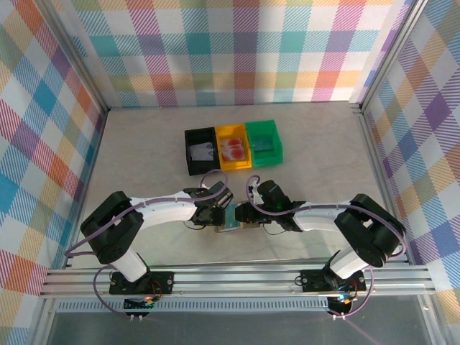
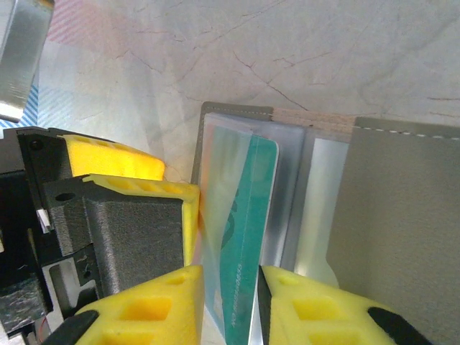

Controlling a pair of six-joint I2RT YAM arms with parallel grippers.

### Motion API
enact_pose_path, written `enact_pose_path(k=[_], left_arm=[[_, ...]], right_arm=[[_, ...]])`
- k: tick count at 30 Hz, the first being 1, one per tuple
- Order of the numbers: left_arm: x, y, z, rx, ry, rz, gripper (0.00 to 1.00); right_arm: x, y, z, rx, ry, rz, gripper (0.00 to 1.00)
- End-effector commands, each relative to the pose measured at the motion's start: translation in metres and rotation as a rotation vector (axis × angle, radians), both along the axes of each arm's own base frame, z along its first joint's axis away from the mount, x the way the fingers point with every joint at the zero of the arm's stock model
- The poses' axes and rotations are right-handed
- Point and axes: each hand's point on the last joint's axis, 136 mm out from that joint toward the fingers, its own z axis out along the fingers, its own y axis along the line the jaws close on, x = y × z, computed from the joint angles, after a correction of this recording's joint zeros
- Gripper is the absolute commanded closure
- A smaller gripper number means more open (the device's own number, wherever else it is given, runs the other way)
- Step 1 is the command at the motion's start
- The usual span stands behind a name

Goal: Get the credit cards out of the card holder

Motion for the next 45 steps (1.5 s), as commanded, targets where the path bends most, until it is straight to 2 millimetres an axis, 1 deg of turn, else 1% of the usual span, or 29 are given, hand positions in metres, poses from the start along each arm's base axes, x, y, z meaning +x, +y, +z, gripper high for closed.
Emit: enact_pose_path(k=[1,6,13,19,21,24,26,29,34,42,45], left_arm=[[-0.021,-0.018,-0.064,-0.059,0.124,-0.035,0.44],[-0.023,-0.018,-0.069,-0.061,0.127,-0.029,0.44],[-0.027,-0.019,-0.076,-0.059,0.135,-0.023,0.45],[-0.028,-0.019,-0.077,-0.057,0.134,-0.027,0.45],[-0.028,-0.019,-0.077,-0.055,0.133,-0.027,0.45],[-0.028,-0.019,-0.077,-0.056,0.132,-0.026,0.45],[-0.029,-0.018,-0.077,-0.054,0.133,-0.028,0.45],[-0.028,-0.017,-0.076,-0.051,0.129,-0.027,0.45],[-0.026,-0.018,-0.072,-0.055,0.122,-0.026,0.45],[-0.025,-0.020,-0.067,-0.057,0.118,-0.033,0.45],[-0.024,-0.021,-0.064,-0.060,0.113,-0.038,0.45]], right_arm=[[-0.007,0.007,0.000,0.036,0.004,0.031,0.71],[-0.007,0.007,-0.003,0.028,0.009,0.032,0.71],[-0.011,0.016,0.001,0.057,-0.003,0.055,0.73],[-0.014,0.019,0.001,0.077,-0.006,0.062,0.80],[-0.014,0.020,0.001,0.080,-0.003,0.065,0.83],[-0.014,0.021,0.002,0.083,-0.005,0.065,0.91],[-0.013,0.017,0.002,0.074,-0.013,0.054,0.93],[-0.014,0.013,0.004,0.061,-0.026,0.048,1.00],[-0.015,0.001,0.008,0.035,-0.055,0.025,1.00],[-0.014,-0.026,0.013,-0.015,-0.090,-0.044,1.00],[-0.013,-0.037,0.020,-0.013,-0.101,-0.072,1.00]])
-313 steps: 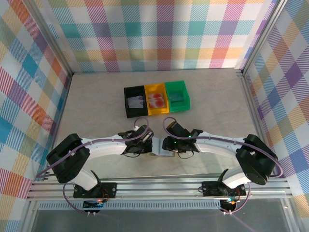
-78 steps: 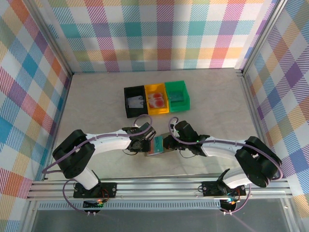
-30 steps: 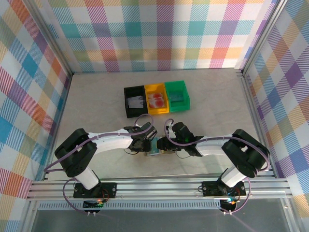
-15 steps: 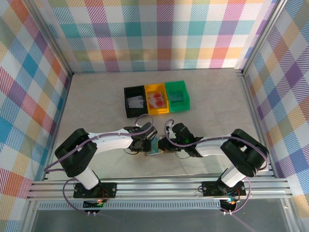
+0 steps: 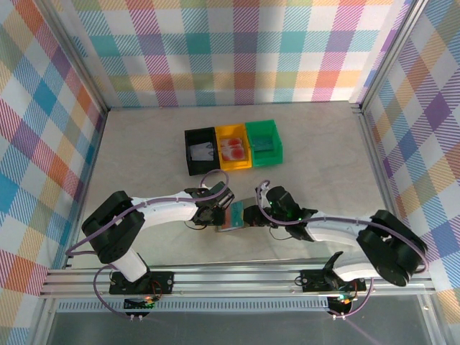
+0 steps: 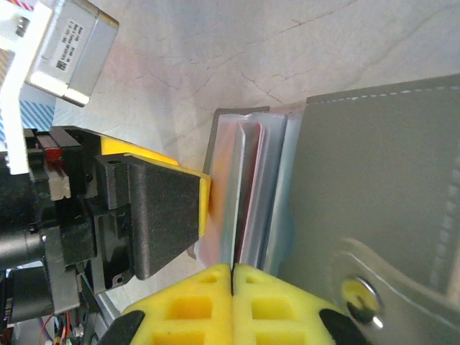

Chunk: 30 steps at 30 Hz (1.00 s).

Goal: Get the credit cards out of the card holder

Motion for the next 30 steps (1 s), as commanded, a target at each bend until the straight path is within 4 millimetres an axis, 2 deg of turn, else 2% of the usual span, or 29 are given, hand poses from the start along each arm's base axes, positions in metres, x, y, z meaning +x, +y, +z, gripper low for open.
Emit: enact_pose_path(k=[1,8,10,15,18,22,27,30], left_arm=[[-0.022,-0.022,-0.060,-0.072,0.114,-0.054,0.45],[-0.013,-0.036,-0.035,-0.122,0.080,-0.069,0.45],[-0.016,-0.034,-0.029,-0.112,0.092,-0.074,0.45],[-0.013,-0.041,-0.013,-0.144,0.078,-0.085,0.44],[-0.012,-0.044,-0.007,-0.160,0.076,-0.085,0.44],[-0.011,-0.049,-0.001,-0.181,0.074,-0.088,0.44],[-0.011,-0.053,0.005,-0.197,0.074,-0.092,0.44],[-0.010,-0.054,0.008,-0.200,0.075,-0.096,0.44]], right_arm=[[-0.004,-0.015,0.000,-0.036,-0.009,-0.011,1.00],[0.002,-0.044,0.037,-0.043,-0.098,-0.120,1.00],[0.005,-0.056,0.051,-0.052,-0.132,-0.178,1.00],[0.018,-0.102,0.089,-0.067,-0.190,-0.420,1.00],[0.025,-0.118,0.111,-0.056,-0.205,-0.530,1.00],[0.040,-0.126,0.135,-0.061,-0.174,-0.647,1.00],[0.067,-0.123,0.164,0.009,-0.149,-0.804,1.00],[0.085,-0.119,0.175,0.051,-0.125,-0.901,1.00]])
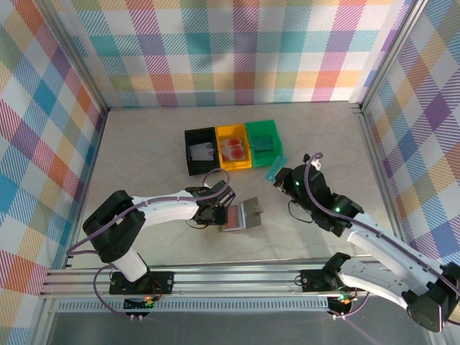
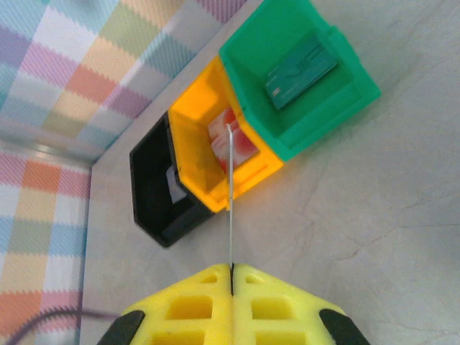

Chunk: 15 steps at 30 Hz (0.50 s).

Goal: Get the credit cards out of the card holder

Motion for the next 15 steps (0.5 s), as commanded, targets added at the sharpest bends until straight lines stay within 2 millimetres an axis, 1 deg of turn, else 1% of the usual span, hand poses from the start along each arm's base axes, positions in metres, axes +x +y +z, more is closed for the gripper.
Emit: enact_pose_path(k=[1,4,5,8,11,15], left_arm=[[-0.014,-0.041,-0.005,-0.144,0.078,-0.083,0.44],[-0.014,-0.041,-0.002,-0.147,0.077,-0.086,0.44],[-0.014,-0.041,-0.001,-0.147,0.076,-0.088,0.44],[-0.014,-0.042,0.003,-0.148,0.073,-0.092,0.44],[-0.013,-0.041,0.009,-0.146,0.062,-0.095,0.44],[-0.012,-0.038,0.013,-0.136,0.051,-0.100,0.44]], right_arm=[[0.021,-0.008,0.015,0.079,0.007,-0.173,1.00],[0.040,-0.002,0.018,0.117,0.036,-0.247,1.00],[0.048,0.000,0.016,0.131,0.052,-0.272,1.00],[0.071,0.002,0.001,0.204,0.127,-0.339,1.00],[0.094,0.009,-0.015,0.269,0.205,-0.368,1.00],[0.119,0.017,-0.032,0.277,0.260,-0.413,1.00]])
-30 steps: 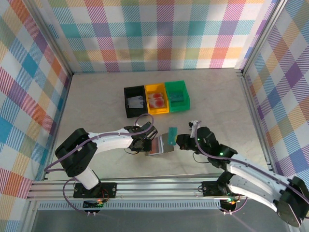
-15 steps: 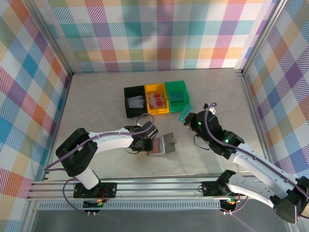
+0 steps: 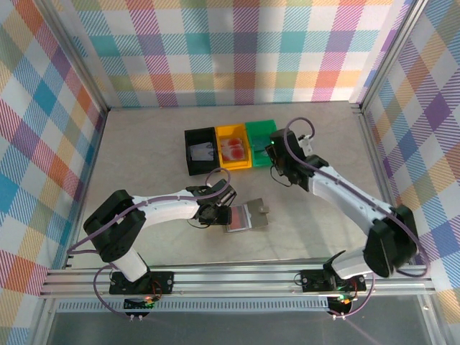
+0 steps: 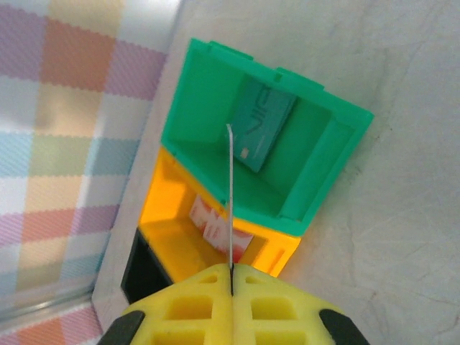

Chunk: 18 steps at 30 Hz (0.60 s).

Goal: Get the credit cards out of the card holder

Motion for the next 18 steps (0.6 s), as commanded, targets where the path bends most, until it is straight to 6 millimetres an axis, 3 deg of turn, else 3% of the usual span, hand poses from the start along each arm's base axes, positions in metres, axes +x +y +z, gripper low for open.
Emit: enact_pose_path(k=[1,8,18], left_arm=[[-0.009,-0.024,0.010,-0.078,0.024,-0.064,0.44],[-0.009,-0.020,0.010,-0.067,0.015,-0.061,0.44],[-0.010,-0.017,0.008,-0.051,0.014,-0.071,0.44]], right_arm=[[0.017,0.012,0.000,0.094,0.033,-0.051,1.00],[0.059,0.025,-0.019,0.114,0.078,-0.101,1.00],[0.083,0.022,-0.049,0.121,0.121,-0.204,1.00]])
